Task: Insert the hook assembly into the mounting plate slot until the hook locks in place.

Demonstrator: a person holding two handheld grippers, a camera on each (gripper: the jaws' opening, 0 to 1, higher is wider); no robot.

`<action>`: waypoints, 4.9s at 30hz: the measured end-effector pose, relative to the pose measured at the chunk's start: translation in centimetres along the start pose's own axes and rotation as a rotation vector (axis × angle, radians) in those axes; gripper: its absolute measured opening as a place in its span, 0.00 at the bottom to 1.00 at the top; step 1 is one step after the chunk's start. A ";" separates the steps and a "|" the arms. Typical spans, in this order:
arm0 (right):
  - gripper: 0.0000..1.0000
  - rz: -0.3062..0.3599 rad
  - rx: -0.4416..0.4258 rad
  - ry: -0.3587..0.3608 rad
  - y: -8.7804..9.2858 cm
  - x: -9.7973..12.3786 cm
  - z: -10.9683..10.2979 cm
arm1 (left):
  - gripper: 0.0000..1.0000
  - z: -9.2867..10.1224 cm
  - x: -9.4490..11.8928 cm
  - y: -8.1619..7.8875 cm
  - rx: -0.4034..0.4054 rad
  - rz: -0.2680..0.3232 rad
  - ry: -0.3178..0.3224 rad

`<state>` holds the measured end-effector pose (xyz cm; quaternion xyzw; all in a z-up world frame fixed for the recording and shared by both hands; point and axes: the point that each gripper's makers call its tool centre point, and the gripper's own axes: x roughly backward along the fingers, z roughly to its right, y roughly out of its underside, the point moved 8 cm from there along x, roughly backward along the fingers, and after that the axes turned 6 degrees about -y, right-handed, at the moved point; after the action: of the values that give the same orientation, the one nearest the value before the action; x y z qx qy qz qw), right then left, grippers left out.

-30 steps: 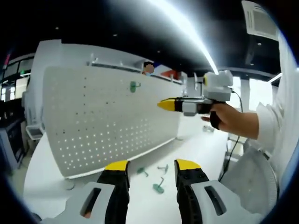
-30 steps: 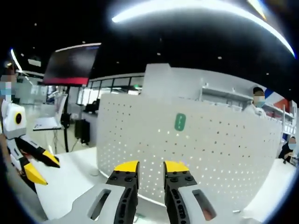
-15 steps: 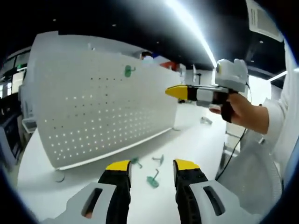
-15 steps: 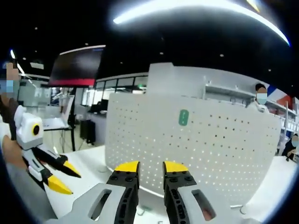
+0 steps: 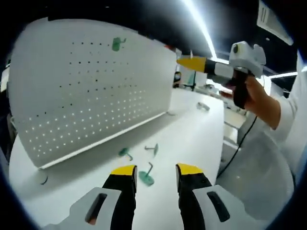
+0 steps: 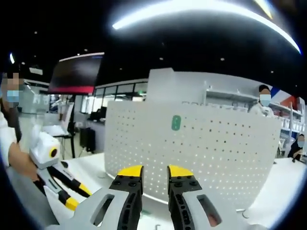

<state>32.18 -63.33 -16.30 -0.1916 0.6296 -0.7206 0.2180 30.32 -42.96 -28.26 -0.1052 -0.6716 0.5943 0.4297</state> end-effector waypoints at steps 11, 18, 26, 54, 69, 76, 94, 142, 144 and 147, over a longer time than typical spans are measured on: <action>0.18 -0.004 -0.033 0.023 0.8 0.4 0.7 | 0.28 -0.6 -4.1 2.0 -0.030 -0.116 0.023; 0.18 -0.007 -0.036 0.025 0.9 0.0 1.2 | 0.27 -1.5 -5.9 3.3 0.014 -0.155 0.012; 0.18 -0.015 -0.039 0.016 1.2 -0.7 1.2 | 0.26 -1.6 -7.1 4.5 0.043 -0.192 0.011; 0.18 -0.025 -0.040 0.028 1.5 -0.4 1.7 | 0.15 -1.0 -9.8 5.4 0.038 -0.219 -0.002; 0.18 -0.029 -0.045 0.026 1.7 -0.6 1.6 | 0.06 -0.8 -9.2 4.9 -0.030 -0.197 -0.010; 0.18 -0.031 -0.045 0.024 1.7 -0.5 1.6 | 0.02 -1.0 -9.2 4.8 -0.034 -0.188 -0.012; 0.18 -0.020 -0.029 -0.012 0.8 -1.1 0.0 | 0.01 -3.0 -5.5 -0.6 0.065 0.043 -0.089; 0.06 -0.055 -0.274 -0.193 0.6 -2.2 -4.8 | 0.02 -0.4 1.5 -10.4 0.046 0.417 -0.117; 0.03 -0.045 -0.254 -0.193 0.4 -2.1 -5.0 | 0.01 -0.3 1.5 -10.4 0.040 0.412 -0.117; 0.01 -0.043 -0.181 -0.192 0.1 -2.0 -5.2 | 0.02 -0.2 1.5 -10.2 0.039 0.409 -0.114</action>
<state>30.98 -57.95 -17.09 -0.2918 0.6643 -0.6436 0.2436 33.34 -44.60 -18.51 -0.1972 -0.6477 0.6871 0.2636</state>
